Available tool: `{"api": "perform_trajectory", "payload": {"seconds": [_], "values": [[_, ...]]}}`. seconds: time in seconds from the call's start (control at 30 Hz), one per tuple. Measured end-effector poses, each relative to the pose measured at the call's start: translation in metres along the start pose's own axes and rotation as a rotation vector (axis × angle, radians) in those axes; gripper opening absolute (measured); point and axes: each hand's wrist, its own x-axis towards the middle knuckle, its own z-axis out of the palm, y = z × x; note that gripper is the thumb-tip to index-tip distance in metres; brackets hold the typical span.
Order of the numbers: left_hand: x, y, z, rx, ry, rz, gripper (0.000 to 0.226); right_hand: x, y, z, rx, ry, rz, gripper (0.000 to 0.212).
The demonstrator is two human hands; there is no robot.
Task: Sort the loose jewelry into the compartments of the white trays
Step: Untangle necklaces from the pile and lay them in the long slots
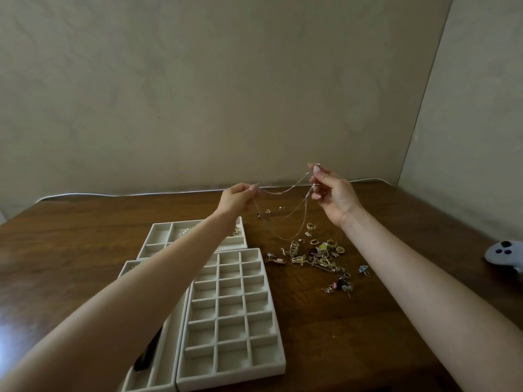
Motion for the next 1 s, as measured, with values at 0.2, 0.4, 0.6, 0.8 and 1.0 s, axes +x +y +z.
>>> {"api": "perform_trajectory", "payload": {"seconds": [0.2, 0.4, 0.6, 0.8, 1.0], "values": [[-0.004, 0.013, -0.012, -0.138, 0.016, 0.040, 0.018, 0.002, -0.006, 0.012, 0.030, 0.016, -0.007, 0.007], [-0.003, 0.008, -0.033, 0.188, 0.179, 0.148, 0.017, 0.001, -0.016, 0.024, -0.054, 0.088, -0.073, 0.005], [-0.001, -0.005, -0.068, 0.173, 0.299, -0.005, 0.019, 0.005, -0.010, 0.025, -0.189, 0.181, -0.130, 0.009], [-0.021, 0.000, -0.095, -0.505, -0.033, -0.201, 0.014, 0.012, 0.001, 0.024, -0.391, 0.264, -0.092, 0.017], [-0.040, -0.004, -0.112, -0.609, -0.056, -0.219, 0.017, 0.011, 0.001, 0.041, -0.396, 0.152, -0.072, 0.006]]}}
